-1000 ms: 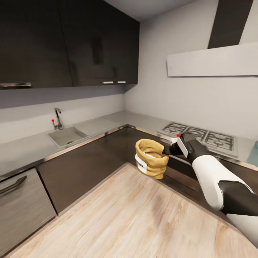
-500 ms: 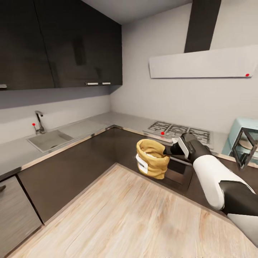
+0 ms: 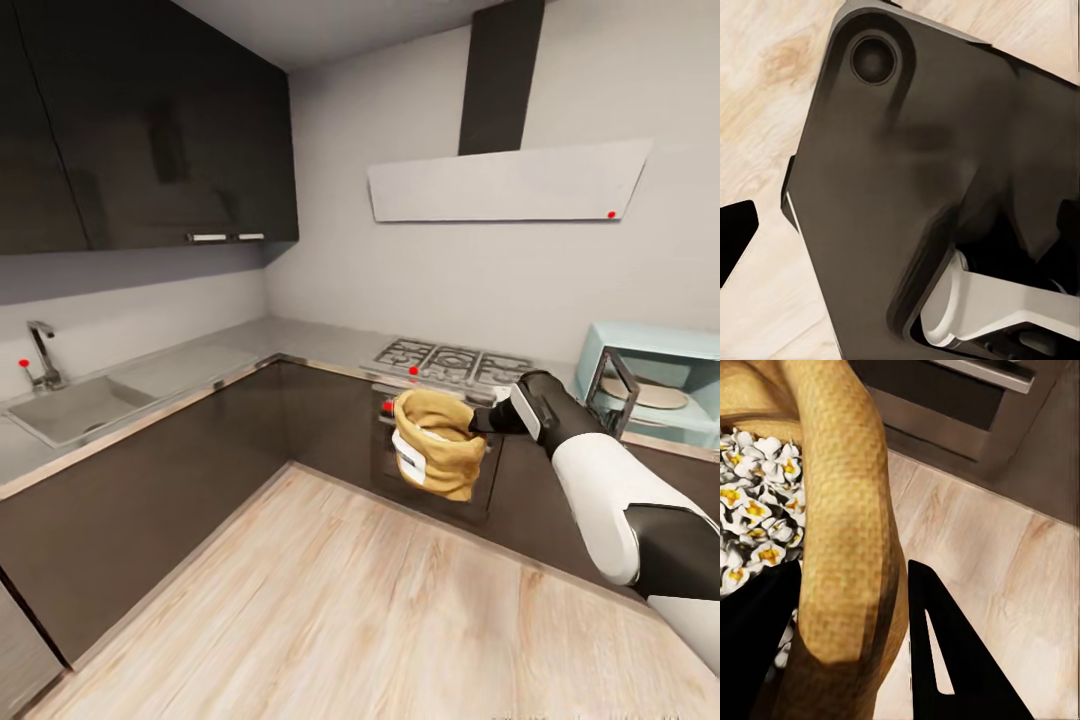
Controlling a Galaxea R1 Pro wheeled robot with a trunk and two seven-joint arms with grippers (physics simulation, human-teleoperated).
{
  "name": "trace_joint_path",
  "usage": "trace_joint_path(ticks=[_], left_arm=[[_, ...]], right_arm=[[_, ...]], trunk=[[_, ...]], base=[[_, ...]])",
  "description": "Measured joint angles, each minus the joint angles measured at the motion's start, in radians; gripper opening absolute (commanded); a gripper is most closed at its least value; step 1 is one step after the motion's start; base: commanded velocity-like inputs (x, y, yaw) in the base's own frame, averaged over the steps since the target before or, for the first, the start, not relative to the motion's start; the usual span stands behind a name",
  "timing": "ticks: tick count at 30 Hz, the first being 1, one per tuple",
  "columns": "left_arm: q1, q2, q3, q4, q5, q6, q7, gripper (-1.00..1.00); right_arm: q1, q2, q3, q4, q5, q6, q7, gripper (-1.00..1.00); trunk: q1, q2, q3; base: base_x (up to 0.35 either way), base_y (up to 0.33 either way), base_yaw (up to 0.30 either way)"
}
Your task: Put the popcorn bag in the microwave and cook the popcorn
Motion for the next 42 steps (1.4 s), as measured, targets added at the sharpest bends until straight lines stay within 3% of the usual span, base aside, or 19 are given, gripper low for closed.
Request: trace_joint_path(ticks=[23, 42], left_arm=[[0.000, -0.001, -0.001, 0.000, -0.004, 0.000, -0.001, 1.00], [0.000, -0.001, 0.004, 0.000, 0.000, -0.001, 0.007, 1.00]], right_arm=[[0.000, 0.001, 0.002, 0.000, 0.000, -0.002, 0.000, -1.00], [0.000, 0.002, 0.002, 0.052, -0.004, -0.009, 0.003, -1.00]], trunk=[[0.000, 0.000, 0.014], [0.001, 0.000, 0.016]], base=[[-0.006, 0.000, -0.263], [-0.331, 0.000, -0.020]])
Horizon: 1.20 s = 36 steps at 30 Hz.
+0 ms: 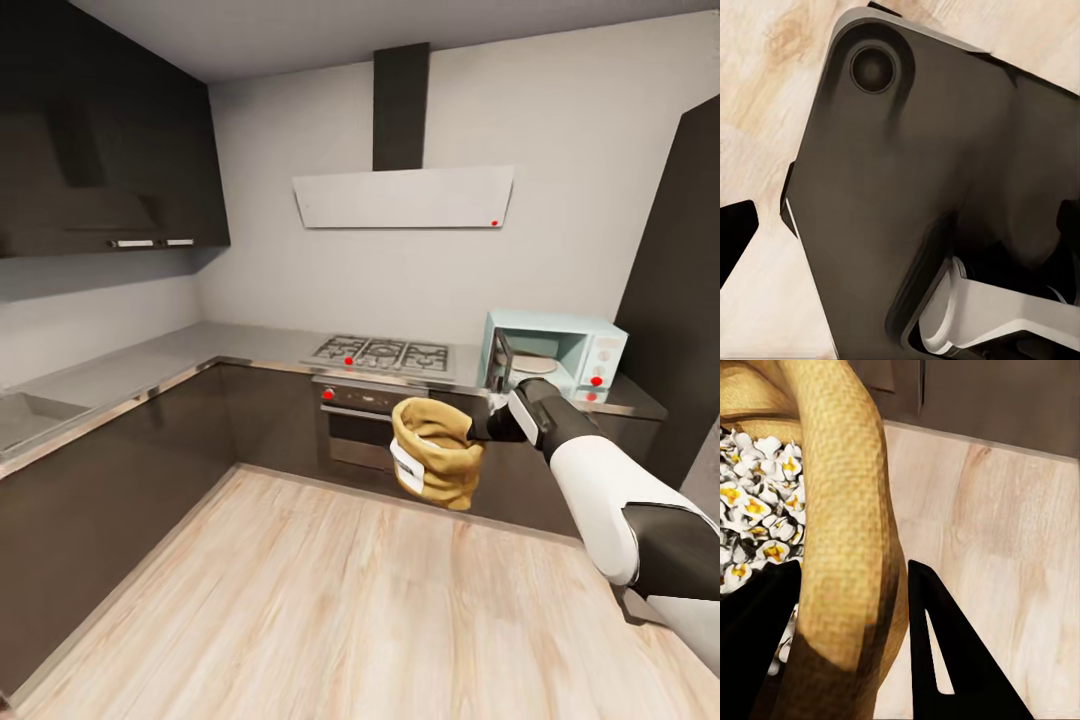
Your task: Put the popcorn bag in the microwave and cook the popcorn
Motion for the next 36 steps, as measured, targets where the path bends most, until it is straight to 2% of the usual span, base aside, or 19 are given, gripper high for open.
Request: trace_joint_path(ticks=[9, 36], left_arm=[[0.000, 0.000, -0.002, 0.000, -0.004, 0.001, 0.000, 1.00], [0.000, 0.000, -0.004, 0.000, -0.003, 0.001, 0.000, 1.00]], right_arm=[[0.000, -0.002, 0.000, -0.001, 0.006, 0.007, 0.000, -1.00], [0.000, -0.002, 0.001, -0.002, 0.006, 0.006, -0.002, -1.00]], trunk=[[0.000, 0.000, 0.000], [-0.001, 0.000, 0.000]], base=[[-0.275, -0.040, -0.024], [-0.002, -0.001, -0.281]])
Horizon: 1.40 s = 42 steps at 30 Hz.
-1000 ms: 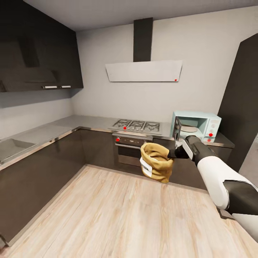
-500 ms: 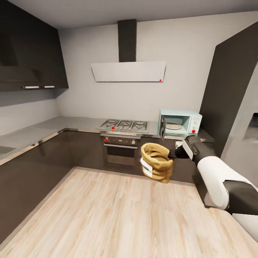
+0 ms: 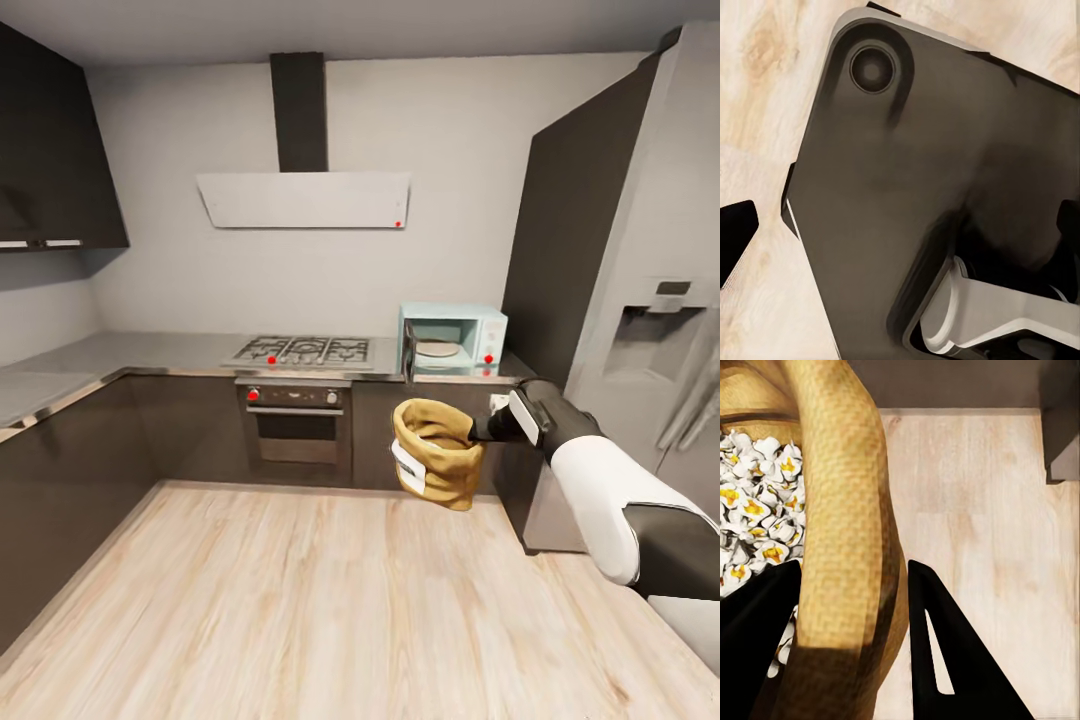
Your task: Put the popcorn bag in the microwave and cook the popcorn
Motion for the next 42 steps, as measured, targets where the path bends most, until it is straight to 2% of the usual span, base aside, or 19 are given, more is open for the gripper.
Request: trace_joint_path(ticks=[19, 25, 42], left_arm=[[0.000, 0.000, 0.000, 0.000, -0.001, 0.000, 0.000, 1.00], [0.000, 0.000, 0.000, 0.000, -0.002, 0.002, 0.000, 1.00], [0.000, 0.000, -0.001, 0.000, -0.004, 0.014, 0.000, 1.00]], right_arm=[[0.000, 0.000, 0.000, 0.000, 0.000, -0.001, -0.002, -1.00], [0.000, 0.001, 0.001, 0.000, 0.000, -0.001, -0.002, -1.00], [0.000, 0.002, 0.002, 0.000, 0.001, -0.003, -0.002, -1.00]], trunk=[[0.000, 0.000, 0.000], [0.000, 0.000, 0.000], [0.000, 0.000, 0.000]], base=[[0.000, 0.000, -0.281], [0.058, -0.023, -0.041], [0.288, -0.167, 0.000]])
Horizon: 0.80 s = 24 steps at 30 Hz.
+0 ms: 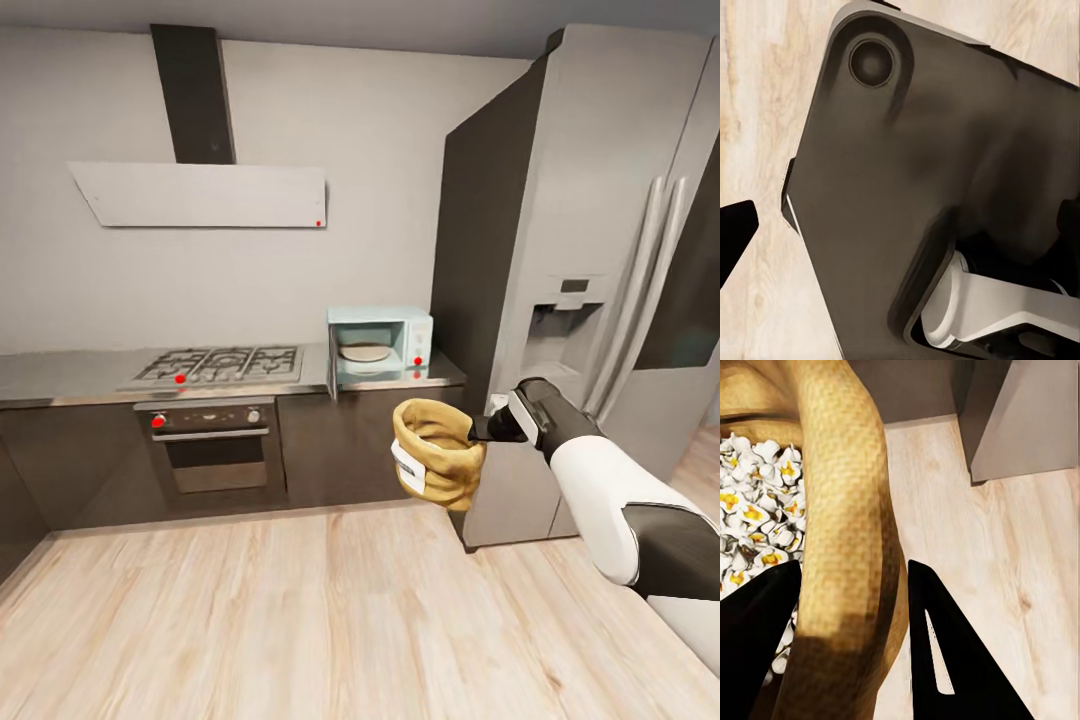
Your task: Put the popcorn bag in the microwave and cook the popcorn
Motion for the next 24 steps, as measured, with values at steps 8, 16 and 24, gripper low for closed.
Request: trace_joint_path(ticks=[8, 16, 24], left_arm=[[0.000, 0.000, 0.000, 0.000, 0.000, -0.003, 0.000, 1.00], [0.000, 0.000, 0.000, 0.000, 0.001, -0.006, 0.000, 1.00], [0.000, 0.000, 0.001, 0.000, 0.001, -0.010, 0.000, 1.00]], right_arm=[[0.000, 0.000, 0.002, -0.006, 0.008, 0.004, -0.001, -1.00], [0.000, 0.005, 0.003, -0.003, 0.007, 0.003, 0.000, -1.00], [0.000, 0.011, 0.003, -0.001, 0.006, 0.002, 0.000, -1.00]], trunk=[[0.000, 0.000, 0.000], [0.000, 0.000, 0.000], [0.000, 0.000, 0.000]], base=[[0.297, -0.166, 0.005], [0.297, -0.161, 0.229], [0.297, -0.151, 0.268]])
